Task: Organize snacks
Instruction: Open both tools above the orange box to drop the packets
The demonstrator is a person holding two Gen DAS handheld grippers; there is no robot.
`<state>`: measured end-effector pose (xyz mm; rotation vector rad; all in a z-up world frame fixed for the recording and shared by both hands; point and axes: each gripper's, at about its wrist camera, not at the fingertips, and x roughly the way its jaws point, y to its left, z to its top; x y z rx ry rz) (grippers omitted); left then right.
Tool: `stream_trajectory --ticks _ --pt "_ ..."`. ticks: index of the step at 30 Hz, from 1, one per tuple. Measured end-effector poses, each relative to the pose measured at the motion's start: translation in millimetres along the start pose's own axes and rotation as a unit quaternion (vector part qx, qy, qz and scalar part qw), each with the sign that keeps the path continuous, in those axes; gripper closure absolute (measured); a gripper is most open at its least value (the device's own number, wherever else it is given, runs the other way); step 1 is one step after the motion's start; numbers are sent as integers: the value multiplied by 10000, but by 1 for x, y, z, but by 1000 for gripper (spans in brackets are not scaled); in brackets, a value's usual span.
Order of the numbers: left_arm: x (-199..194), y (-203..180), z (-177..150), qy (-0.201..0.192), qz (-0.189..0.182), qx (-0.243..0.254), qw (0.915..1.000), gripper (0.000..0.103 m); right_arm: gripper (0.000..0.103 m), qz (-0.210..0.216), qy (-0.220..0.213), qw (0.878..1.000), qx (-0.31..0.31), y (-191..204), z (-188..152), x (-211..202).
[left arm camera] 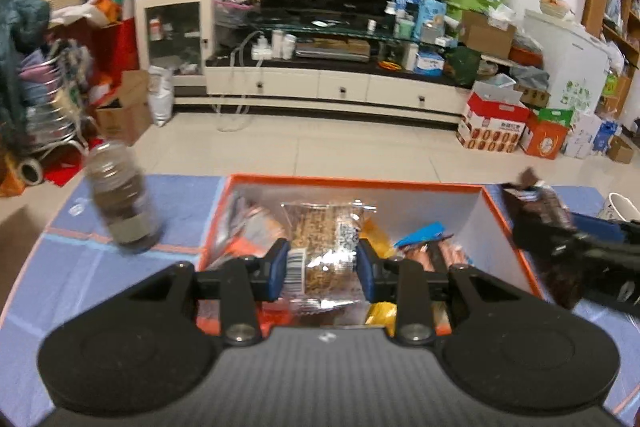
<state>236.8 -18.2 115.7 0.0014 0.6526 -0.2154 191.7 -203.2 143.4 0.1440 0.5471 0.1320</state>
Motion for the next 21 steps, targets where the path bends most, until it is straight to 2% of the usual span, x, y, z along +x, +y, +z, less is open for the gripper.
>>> stream_trajectory --ticks 2,4,5,8,10,12,14,17,18,19,21 --pt "19 -5 4 68 -73 12 9999 49 58 -113 5 9999 -57 2 4 16" --pt "16 -3 3 78 42 -55 9999 44 54 -240 95 9997 19 -1 7 21" --pt "7 0 -1 -30 11 -50 10000 36 53 -179 38 9998 124 -5 6 12" --pt "-32 18 -27 -291 25 -53 9996 14 30 -222 -231 9993 199 -9 -13 -28" --pt "-53 31 -51 -285 219 -124 9993 12 27 -256 -223 9990 277 -12 -41 -53" --pt "-72 47 -79 -190 311 -351 9987 12 30 -215 -42 9993 290 -10 -75 -70" --pt "-86 64 -107 -41 326 -672 9972 12 35 -104 344 9990 280 -6 -109 -81" --pt "-96 85 -136 130 390 -1093 9932 12 42 395 1060 9932 285 12 -150 -78" --pt "-94 90 -141 229 378 -1149 9924 12 49 517 1236 9907 224 20 -160 -75" --pt "-94 93 -144 264 387 -1127 9925 12 53 399 1275 9910 111 27 -166 -73" --pt "-97 97 -148 226 448 -1018 9935 12 53 -440 1026 9921 -575 44 -171 -72"
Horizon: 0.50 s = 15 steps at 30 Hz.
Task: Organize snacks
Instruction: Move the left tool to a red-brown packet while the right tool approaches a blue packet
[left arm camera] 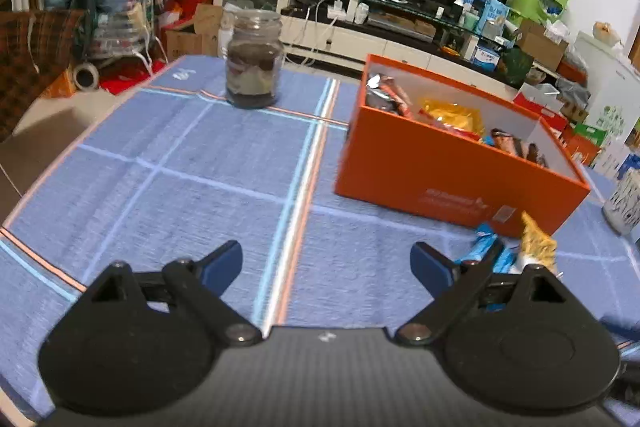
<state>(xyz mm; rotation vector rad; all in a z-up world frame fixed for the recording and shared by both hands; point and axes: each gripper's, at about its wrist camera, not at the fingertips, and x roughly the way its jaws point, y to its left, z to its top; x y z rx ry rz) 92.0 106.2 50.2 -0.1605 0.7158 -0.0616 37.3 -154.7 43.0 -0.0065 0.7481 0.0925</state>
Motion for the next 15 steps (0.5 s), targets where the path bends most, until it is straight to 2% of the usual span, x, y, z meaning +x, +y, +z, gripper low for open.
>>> stream_trajectory --ticks 1,2,4,6,10,13,15 --pt "-1 3 0 5 -33 40 10000 12 52 -407 -63 9986 -325 7 -1 3" --pt "-2 6 0 37 -97 40 9999 12 49 -632 26 9968 -490 11 -1 9" --pt "-3 14 -1 81 -179 -62 9998 12 51 -473 306 9981 -269 10 -2 24" --pt "-7 19 -1 80 -268 -103 9996 12 50 -686 355 9965 -319 22 -8 34" --pt "-16 27 2 -8 -391 -102 9992 12 46 -586 118 9973 -435 52 -9 42" --pt "-15 31 4 -1 -392 -151 9991 12 33 -444 -164 9957 -796 86 -6 40" --pt "-16 36 5 0 -373 -239 9990 12 32 -423 -317 9950 -844 91 -5 30"
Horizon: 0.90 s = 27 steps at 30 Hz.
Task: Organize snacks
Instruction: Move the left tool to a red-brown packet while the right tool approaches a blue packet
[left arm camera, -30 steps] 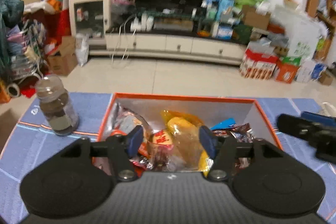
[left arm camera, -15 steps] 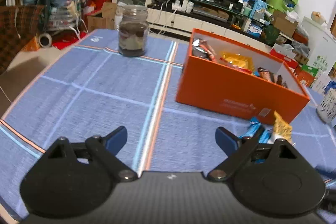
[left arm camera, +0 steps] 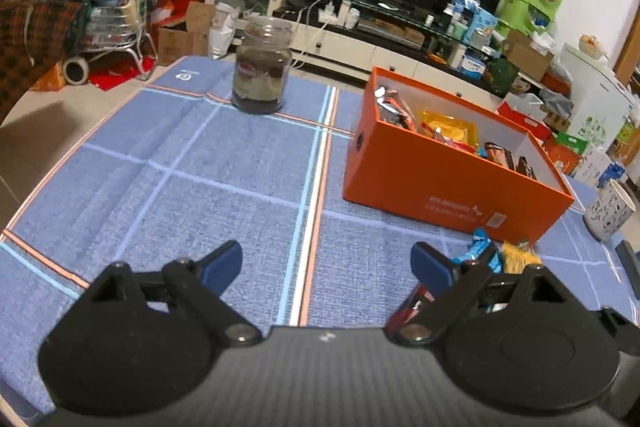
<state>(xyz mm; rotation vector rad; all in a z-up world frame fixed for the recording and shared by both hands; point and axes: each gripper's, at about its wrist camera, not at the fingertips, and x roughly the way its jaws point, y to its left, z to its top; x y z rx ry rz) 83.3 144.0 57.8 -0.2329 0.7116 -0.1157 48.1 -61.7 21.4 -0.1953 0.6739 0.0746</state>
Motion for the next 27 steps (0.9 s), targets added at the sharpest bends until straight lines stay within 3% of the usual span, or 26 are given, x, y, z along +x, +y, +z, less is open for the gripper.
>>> stream_trajectory --ticks 4,7,11,13,15,20,22,24,27 --pt "-2 3 3 -22 -9 -84 10000 11 26 -282 -255 9962 783 -40 9 -16" --pt "-2 -2 3 -25 -69 -36 10000 11 30 75 -7 9887 1499 -70 11 -6" --pt "2 -9 -2 72 -110 137 9998 11 34 -51 27 9910 1334 -63 14 13" --pt "6 -11 -3 135 -101 188 9997 11 33 -207 175 9940 1058 -50 15 28" --pt "9 -12 -3 169 -94 205 9996 11 40 -417 400 9953 781 -44 11 42" --pt "11 -12 -3 196 -100 213 9995 11 39 -705 669 9933 632 -65 -16 25" --pt "10 -13 -4 202 -138 227 9994 11 39 -579 740 9925 783 -79 -24 9" --pt "9 -15 -5 200 -167 247 9994 11 30 -318 530 9939 915 -92 -24 -8" --pt "11 -18 -8 239 -153 316 9991 11 24 -293 -4 9961 828 -103 -12 -21"
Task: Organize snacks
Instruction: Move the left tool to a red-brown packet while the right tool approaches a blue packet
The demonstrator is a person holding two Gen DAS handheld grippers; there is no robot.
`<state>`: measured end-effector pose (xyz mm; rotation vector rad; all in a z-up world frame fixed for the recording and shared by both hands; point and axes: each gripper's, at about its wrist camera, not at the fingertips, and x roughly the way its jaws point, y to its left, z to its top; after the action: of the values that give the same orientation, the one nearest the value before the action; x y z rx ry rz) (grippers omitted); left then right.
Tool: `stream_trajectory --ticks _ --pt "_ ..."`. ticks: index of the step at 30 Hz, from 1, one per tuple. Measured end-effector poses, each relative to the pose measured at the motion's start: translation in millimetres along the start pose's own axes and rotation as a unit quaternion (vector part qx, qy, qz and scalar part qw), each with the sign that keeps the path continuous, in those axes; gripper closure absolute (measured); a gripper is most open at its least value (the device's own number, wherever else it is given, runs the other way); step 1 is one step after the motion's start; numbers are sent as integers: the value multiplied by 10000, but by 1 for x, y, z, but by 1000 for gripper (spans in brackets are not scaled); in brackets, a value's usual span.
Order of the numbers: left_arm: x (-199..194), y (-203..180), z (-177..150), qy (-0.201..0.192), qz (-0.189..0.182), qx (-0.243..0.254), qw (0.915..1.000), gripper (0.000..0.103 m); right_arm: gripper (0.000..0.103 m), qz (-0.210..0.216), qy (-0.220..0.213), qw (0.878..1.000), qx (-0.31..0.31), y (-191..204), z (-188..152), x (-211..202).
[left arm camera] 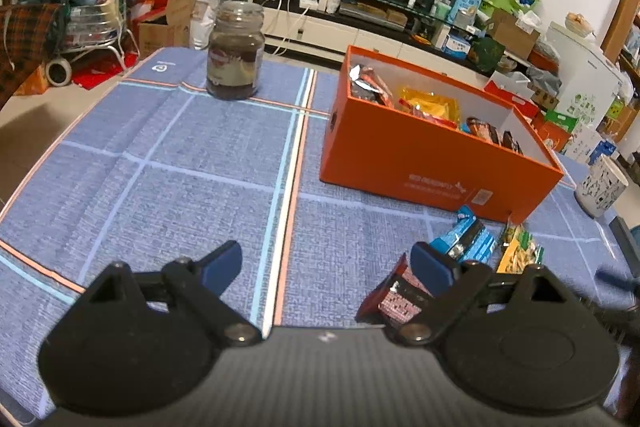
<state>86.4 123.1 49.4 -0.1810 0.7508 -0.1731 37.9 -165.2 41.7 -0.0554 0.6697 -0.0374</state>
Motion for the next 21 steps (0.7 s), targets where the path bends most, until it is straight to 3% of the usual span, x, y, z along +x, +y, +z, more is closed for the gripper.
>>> stream_trajectory --ticks 3,8,10,12,15,21 --pt "4 0 -2 75 39 37 10000 11 24 181 -194 9994 201 -20 19 16" --pt "12 3 1 170 36 -79 9998 11 31 356 -142 9991 186 -30 33 45" --pt "15 2 1 202 46 -69 9998 11 31 765 -68 9970 120 -26 32 49" --pt "17 0 2 216 59 -35 9997 11 31 1167 100 9928 -263 -12 31 56" --pt "19 -4 1 239 40 13 9997 11 32 1340 394 9882 -625 3 23 65" --pt "23 -10 -3 333 38 152 9993 11 41 1370 1190 9823 -464 3 13 74"
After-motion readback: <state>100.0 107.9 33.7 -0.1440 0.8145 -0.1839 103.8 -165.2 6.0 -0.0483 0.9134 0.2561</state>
